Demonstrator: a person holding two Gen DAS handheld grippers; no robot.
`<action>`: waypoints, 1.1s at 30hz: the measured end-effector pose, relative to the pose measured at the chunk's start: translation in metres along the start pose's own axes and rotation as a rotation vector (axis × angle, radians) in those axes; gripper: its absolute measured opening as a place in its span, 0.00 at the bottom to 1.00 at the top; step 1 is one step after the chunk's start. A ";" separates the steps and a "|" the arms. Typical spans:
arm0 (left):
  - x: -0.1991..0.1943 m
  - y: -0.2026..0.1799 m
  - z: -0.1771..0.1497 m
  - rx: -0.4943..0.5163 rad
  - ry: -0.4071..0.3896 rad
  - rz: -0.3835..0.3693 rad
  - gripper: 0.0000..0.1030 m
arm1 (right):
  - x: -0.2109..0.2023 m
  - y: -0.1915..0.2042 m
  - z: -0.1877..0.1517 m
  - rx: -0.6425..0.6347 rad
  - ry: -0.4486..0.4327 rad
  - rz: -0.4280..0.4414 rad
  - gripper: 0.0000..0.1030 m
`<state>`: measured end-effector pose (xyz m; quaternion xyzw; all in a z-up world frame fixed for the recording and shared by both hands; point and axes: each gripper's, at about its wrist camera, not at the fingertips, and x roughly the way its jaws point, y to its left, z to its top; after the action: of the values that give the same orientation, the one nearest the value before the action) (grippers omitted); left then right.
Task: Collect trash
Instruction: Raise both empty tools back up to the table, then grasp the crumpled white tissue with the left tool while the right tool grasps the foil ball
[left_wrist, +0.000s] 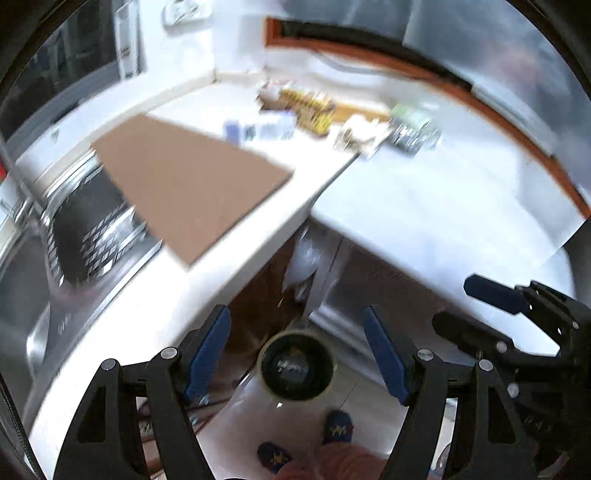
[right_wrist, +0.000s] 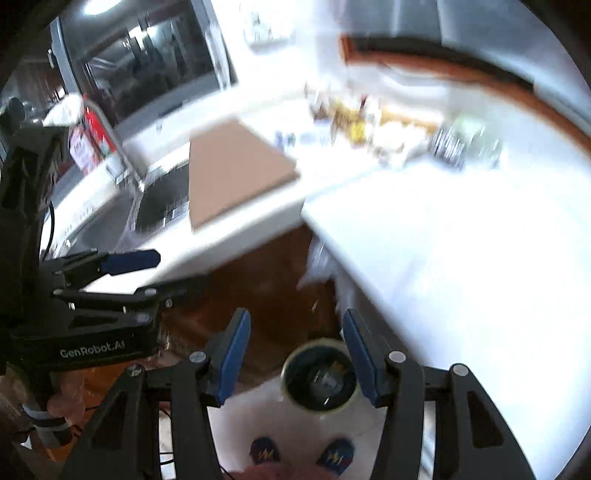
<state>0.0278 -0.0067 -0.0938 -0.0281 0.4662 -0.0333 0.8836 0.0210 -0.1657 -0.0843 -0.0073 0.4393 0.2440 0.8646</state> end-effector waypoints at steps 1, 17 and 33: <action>0.000 -0.004 0.006 0.008 -0.009 -0.008 0.71 | -0.007 -0.004 0.009 -0.007 -0.019 -0.006 0.51; 0.058 -0.068 0.153 0.128 -0.055 -0.053 0.71 | -0.007 -0.109 0.133 -0.061 -0.126 -0.169 0.51; 0.207 -0.078 0.218 0.137 0.162 -0.105 0.71 | 0.121 -0.172 0.159 -0.135 -0.004 -0.224 0.51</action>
<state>0.3221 -0.0984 -0.1347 0.0111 0.5306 -0.1134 0.8400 0.2745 -0.2306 -0.1140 -0.1140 0.4167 0.1747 0.8848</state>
